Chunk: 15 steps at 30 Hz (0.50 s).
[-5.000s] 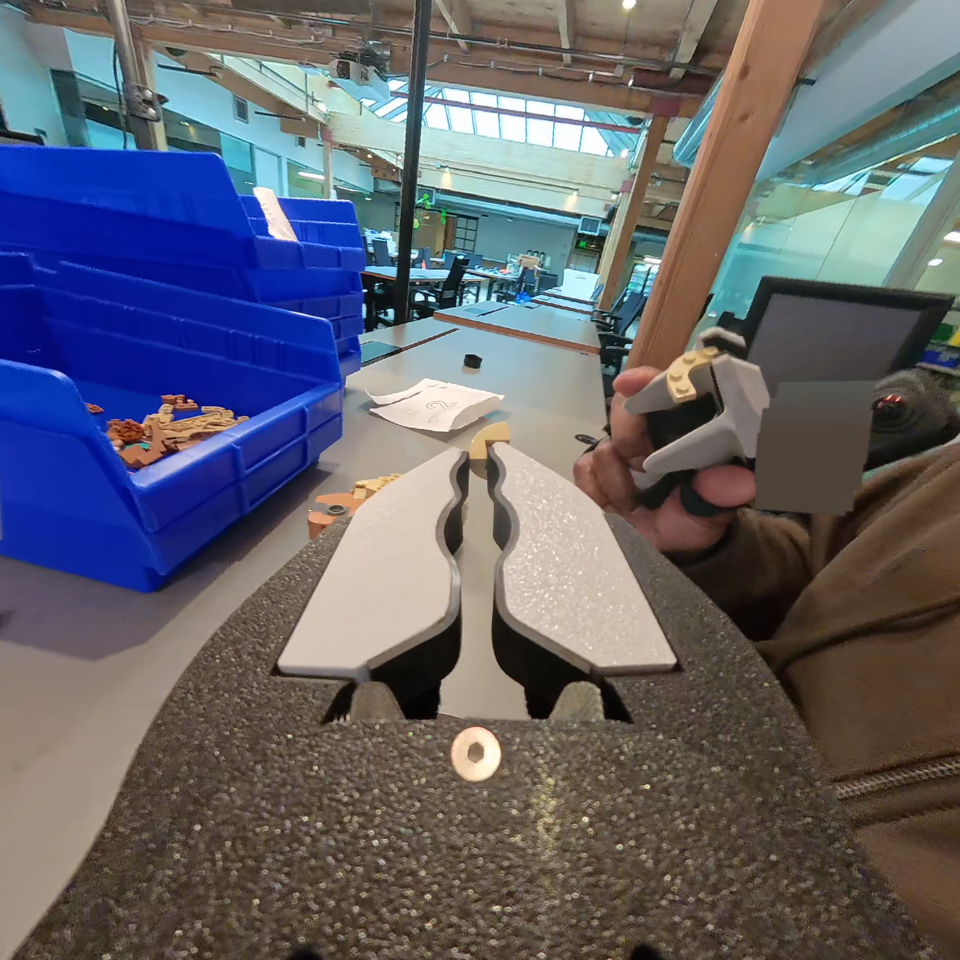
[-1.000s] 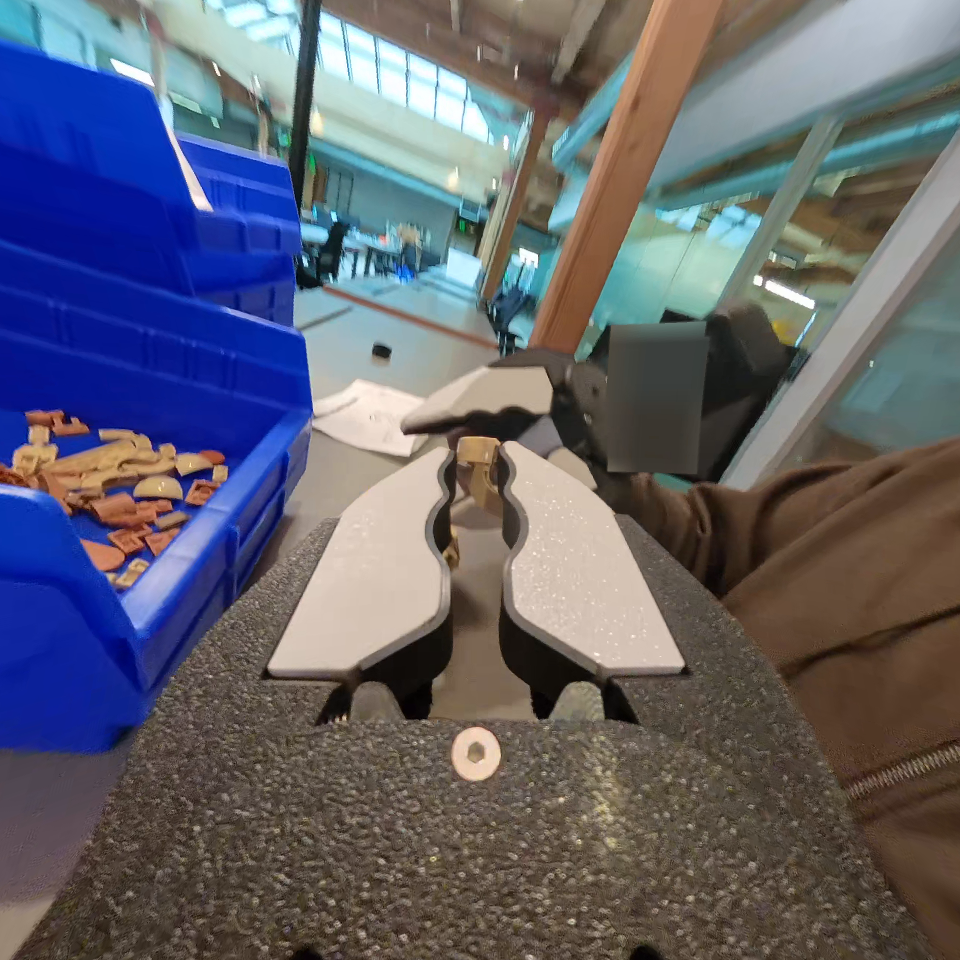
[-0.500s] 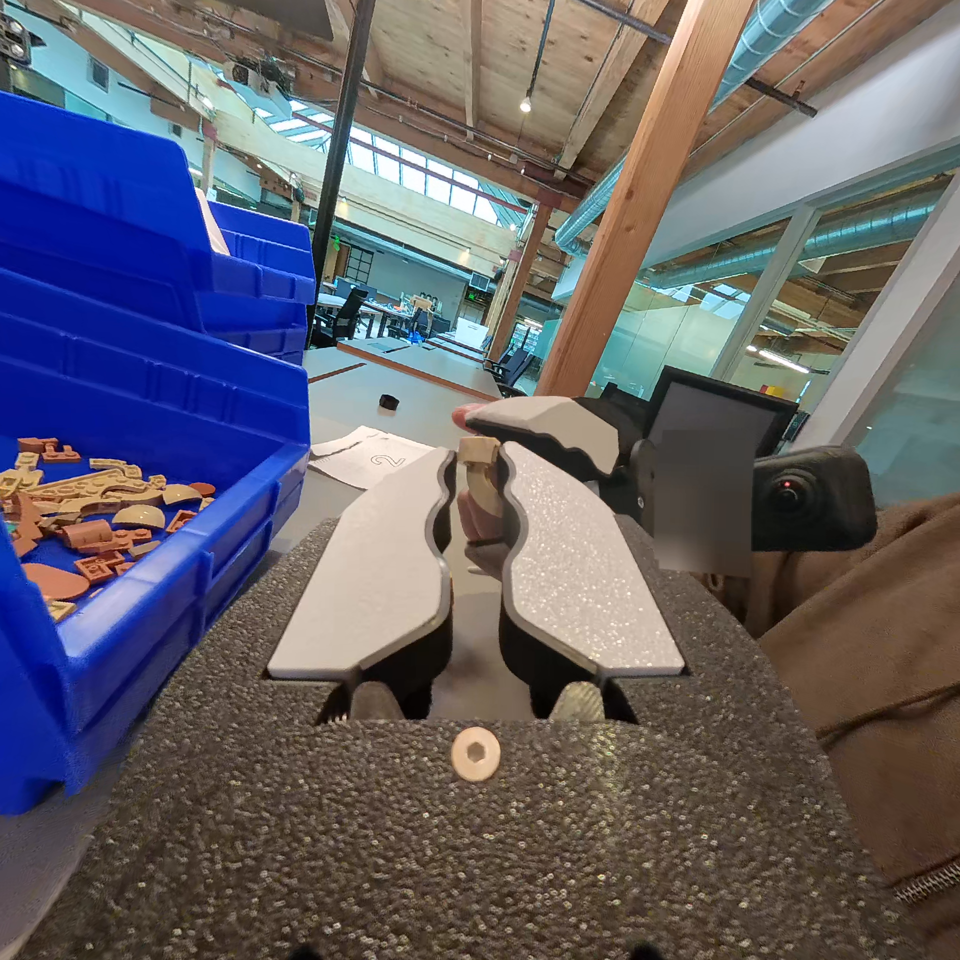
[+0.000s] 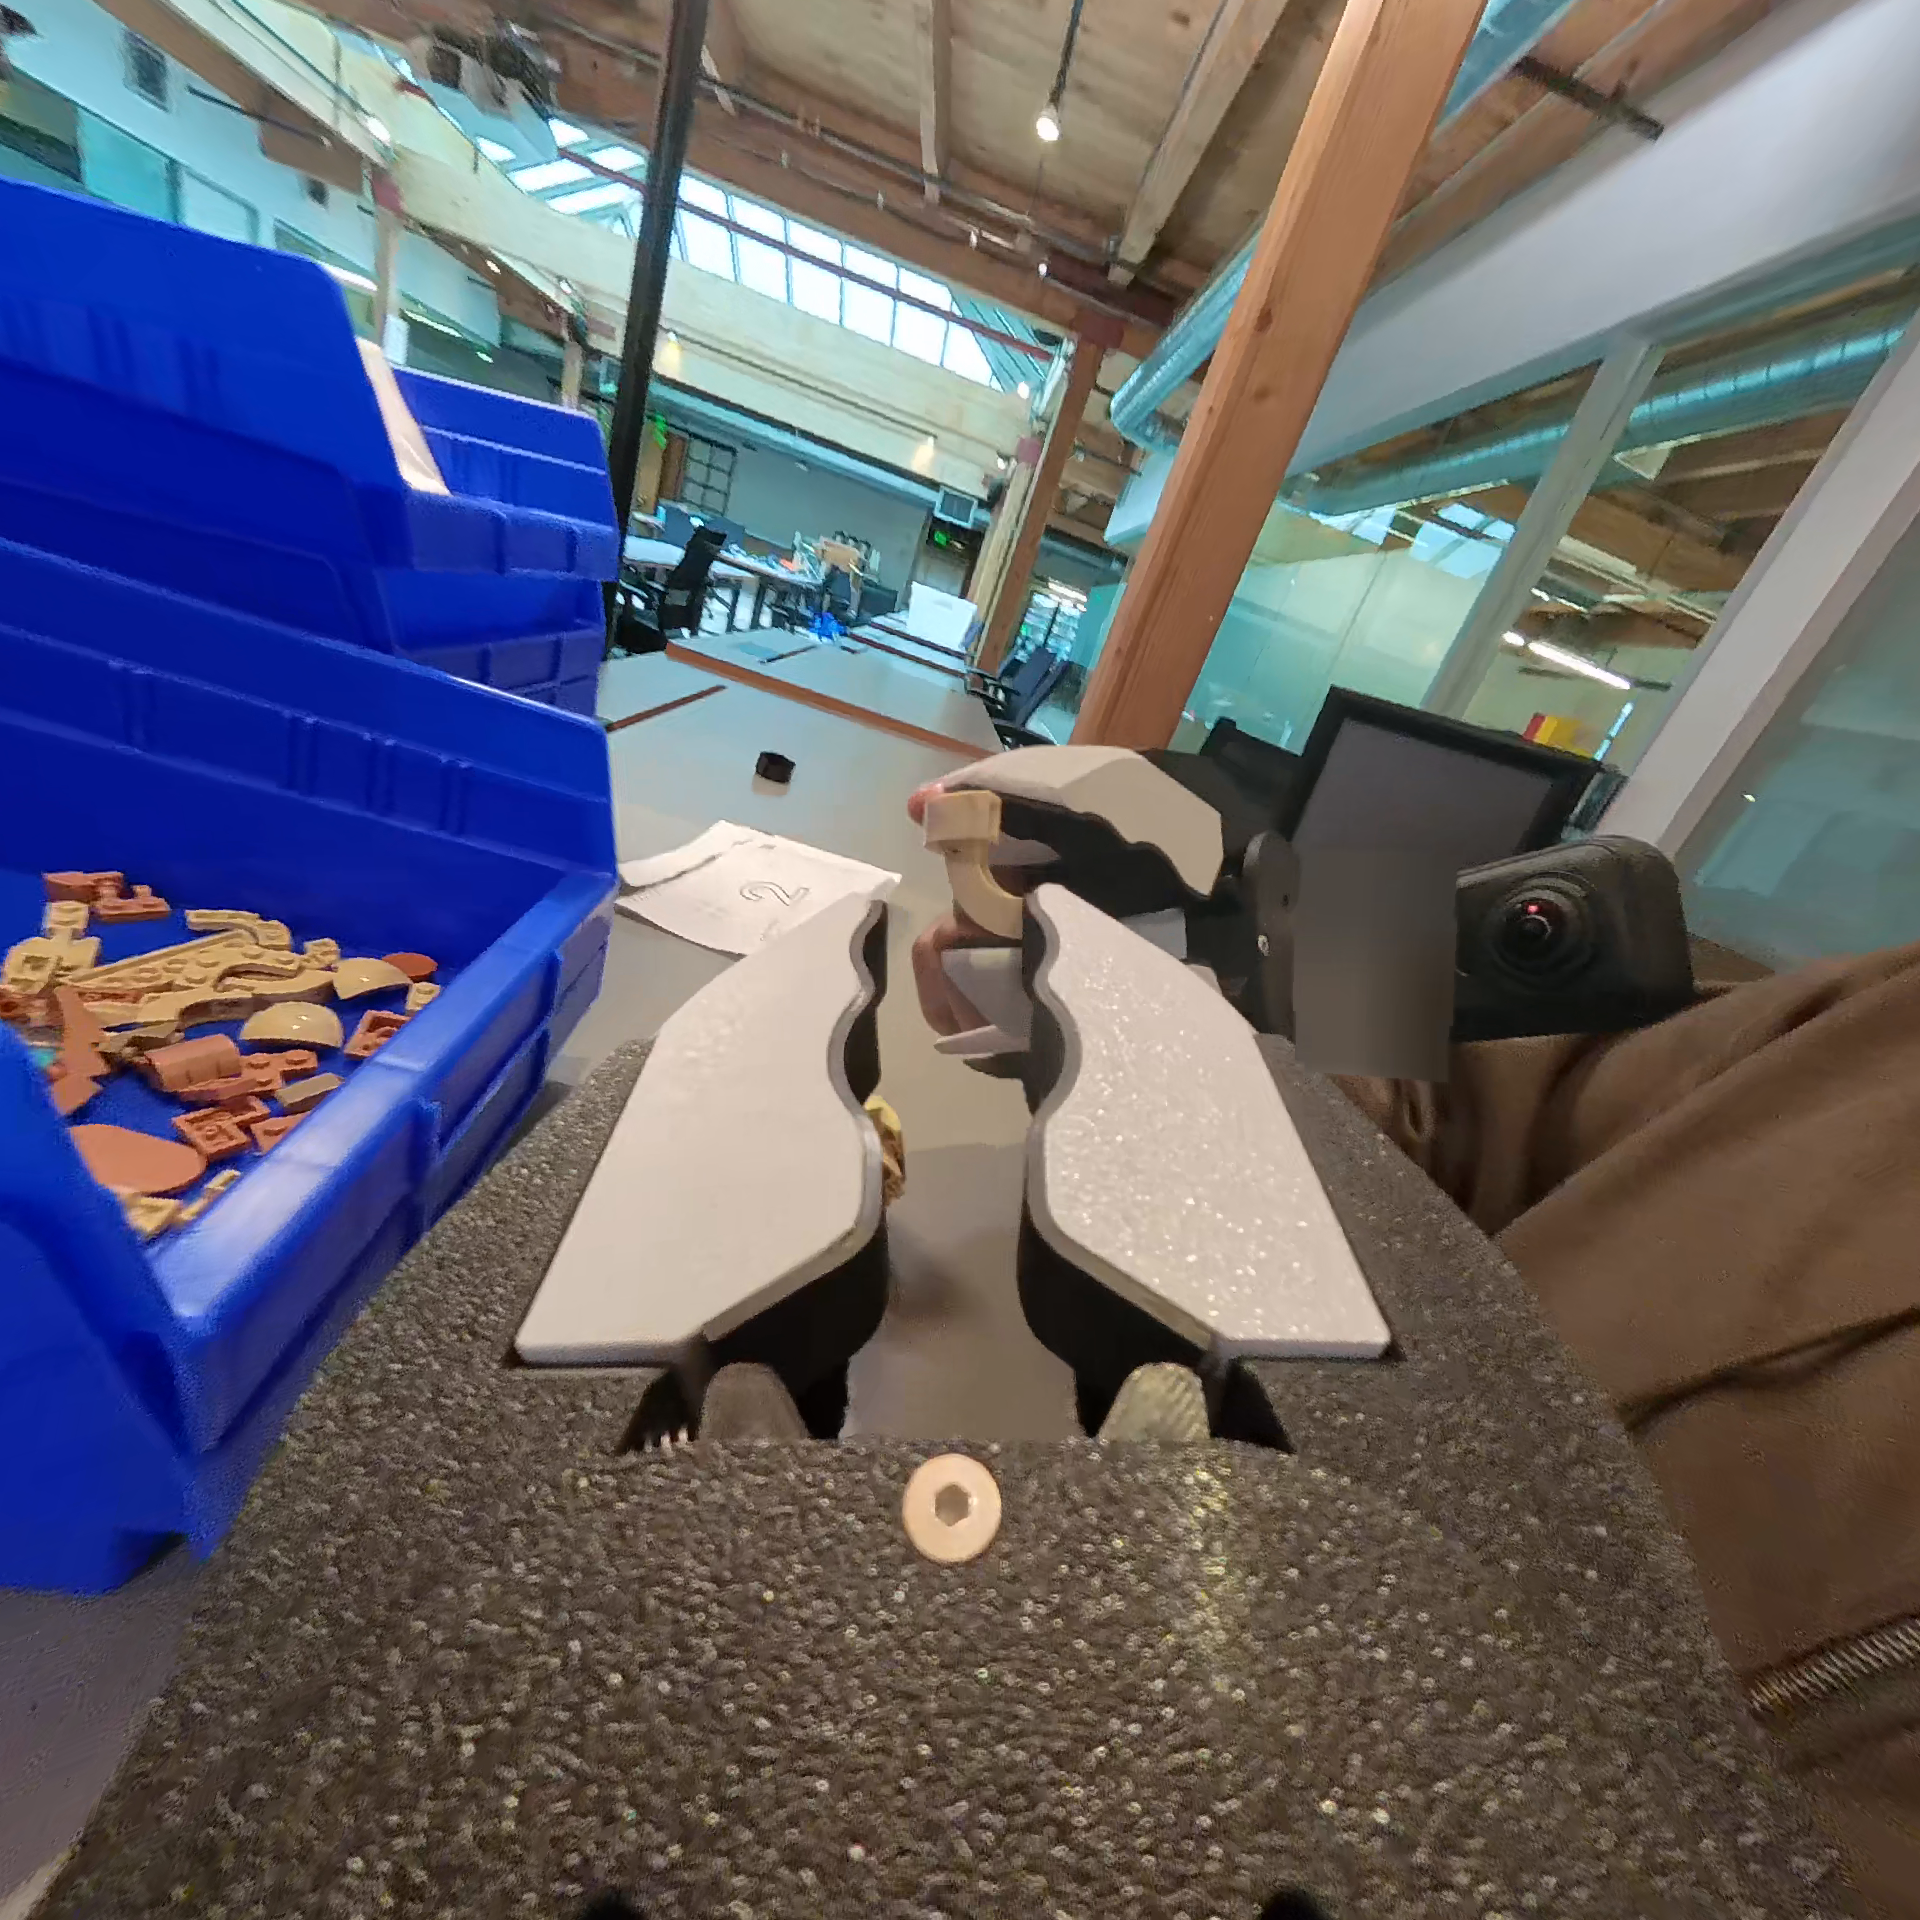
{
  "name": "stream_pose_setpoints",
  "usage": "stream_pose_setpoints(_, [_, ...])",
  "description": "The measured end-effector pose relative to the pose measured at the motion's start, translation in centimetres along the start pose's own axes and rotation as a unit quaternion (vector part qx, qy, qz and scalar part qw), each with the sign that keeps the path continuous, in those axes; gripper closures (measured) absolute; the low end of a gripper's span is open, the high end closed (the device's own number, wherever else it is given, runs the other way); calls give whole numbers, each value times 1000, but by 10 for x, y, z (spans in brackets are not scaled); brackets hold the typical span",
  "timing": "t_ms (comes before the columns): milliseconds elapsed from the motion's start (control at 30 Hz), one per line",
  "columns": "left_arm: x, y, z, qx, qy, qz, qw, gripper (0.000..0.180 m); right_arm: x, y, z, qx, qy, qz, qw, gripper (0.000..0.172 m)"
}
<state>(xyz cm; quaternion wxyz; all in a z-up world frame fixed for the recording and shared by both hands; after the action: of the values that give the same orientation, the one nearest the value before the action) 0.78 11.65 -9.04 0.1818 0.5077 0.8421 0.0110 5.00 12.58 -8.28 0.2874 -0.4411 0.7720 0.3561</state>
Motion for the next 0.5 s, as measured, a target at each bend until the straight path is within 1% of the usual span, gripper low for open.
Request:
stream_pose_setpoints(100, [-6, 6, 6, 15, -14, 23, 1000, 154, 2, -2, -4, -15, -12, 2, 1000, 145])
stream_pose_setpoints(200, [-10, 10, 7, 13, -29, 38, 999, 155, 5, -4, -8, -31, -27, 3, 999, 145])
stream_pose_setpoints(300, [-15, 11, 7, 11, -21, 49, 999, 164, 6, -5, -11, -44, -32, 3, 999, 144])
stream_pose_setpoints(367, [-16, 10, 5, 14, 14, 35, 999, 166, 6, -5, -12, -47, -28, 3, 998, 143])
stream_pose_setpoints(433, [-14, 9, 3, 22, 72, 2, 997, 167, 6, -5, -11, -44, -25, -2, 999, 136])
stream_pose_setpoints(500, [-13, 7, -1, 32, 132, -32, 990, 168, 5, -6, -12, -46, -13, -9, 999, 134])
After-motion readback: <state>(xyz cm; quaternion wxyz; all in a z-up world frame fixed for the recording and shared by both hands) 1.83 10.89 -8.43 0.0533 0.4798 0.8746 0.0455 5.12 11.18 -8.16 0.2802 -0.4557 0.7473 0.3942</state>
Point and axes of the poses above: each gripper's, where its closed fingertips meet, y out along the fingers, z out of its underside, x = y × z across the jaws, the point moved 3 cm from there along -y, back along the fingers, and after that the axes turned 7 degrees about z, right-handed, at the moved point
